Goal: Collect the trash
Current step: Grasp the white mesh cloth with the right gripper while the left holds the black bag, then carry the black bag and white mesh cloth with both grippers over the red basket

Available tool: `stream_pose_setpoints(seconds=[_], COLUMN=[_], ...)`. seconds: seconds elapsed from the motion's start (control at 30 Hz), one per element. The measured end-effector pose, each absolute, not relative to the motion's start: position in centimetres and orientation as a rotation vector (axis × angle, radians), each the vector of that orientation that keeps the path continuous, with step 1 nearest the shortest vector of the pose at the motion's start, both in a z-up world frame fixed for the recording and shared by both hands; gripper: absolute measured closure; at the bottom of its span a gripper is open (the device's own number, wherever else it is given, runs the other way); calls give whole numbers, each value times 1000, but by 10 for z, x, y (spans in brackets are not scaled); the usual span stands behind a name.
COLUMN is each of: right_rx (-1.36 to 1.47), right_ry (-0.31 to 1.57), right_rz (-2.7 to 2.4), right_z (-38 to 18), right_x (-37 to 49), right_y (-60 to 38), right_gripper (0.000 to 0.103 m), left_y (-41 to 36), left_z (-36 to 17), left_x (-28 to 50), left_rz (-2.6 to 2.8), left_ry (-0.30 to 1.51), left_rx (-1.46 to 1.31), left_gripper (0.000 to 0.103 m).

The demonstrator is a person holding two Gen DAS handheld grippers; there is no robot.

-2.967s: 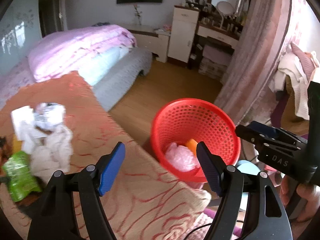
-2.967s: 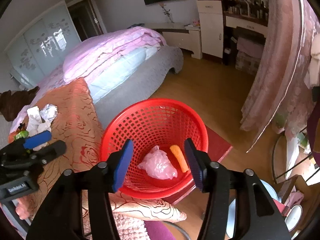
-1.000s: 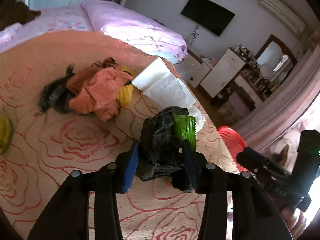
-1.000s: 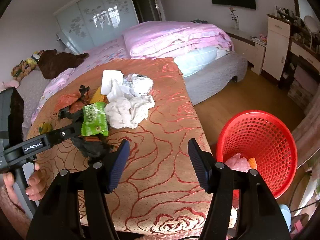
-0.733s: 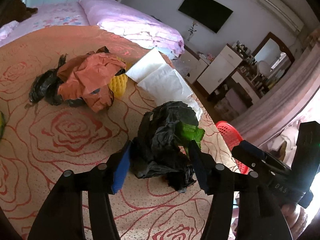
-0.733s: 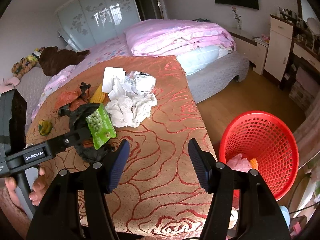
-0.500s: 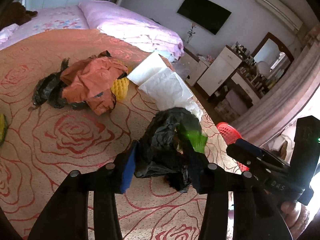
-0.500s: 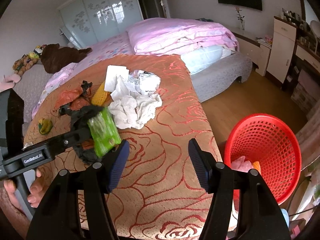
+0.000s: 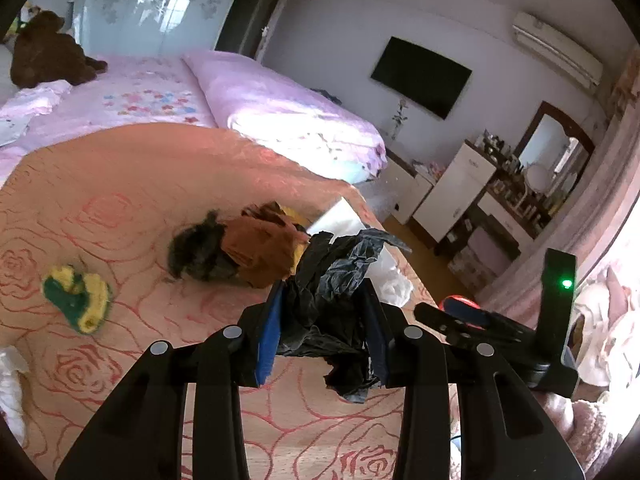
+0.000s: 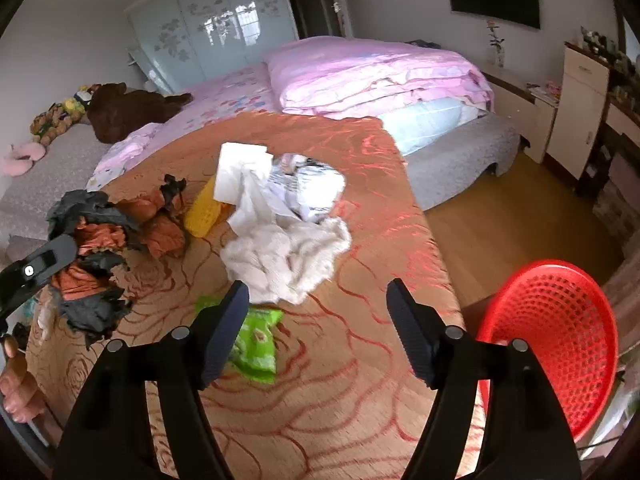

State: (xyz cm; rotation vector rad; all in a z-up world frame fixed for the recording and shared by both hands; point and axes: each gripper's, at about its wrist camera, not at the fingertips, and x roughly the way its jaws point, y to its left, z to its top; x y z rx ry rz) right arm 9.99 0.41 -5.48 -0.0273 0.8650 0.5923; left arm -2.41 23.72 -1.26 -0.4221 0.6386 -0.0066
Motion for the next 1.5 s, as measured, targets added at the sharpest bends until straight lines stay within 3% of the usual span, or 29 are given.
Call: stream_pose_setpoints(seconds=[0.37, 0.6, 0.7, 1.5], right_rx=[-65, -85, -66, 12], right_ry=[912, 936, 936, 712], right_rz=[633, 664, 687, 614], right_z=[-72, -75, -70, 5], right_x=[120, 114, 107, 58], right_y=[46, 50, 48, 0], right_gripper=[29, 56, 60, 61], left_y=[239, 240, 236, 220], left_z=[-14, -14, -10, 19], left_x=[-27, -29, -32, -41], left_rz=[39, 54, 62, 107], left_ry=[641, 646, 638, 574], left_rx=[-394, -401, -392, -326], left_gripper=[67, 67, 67, 67])
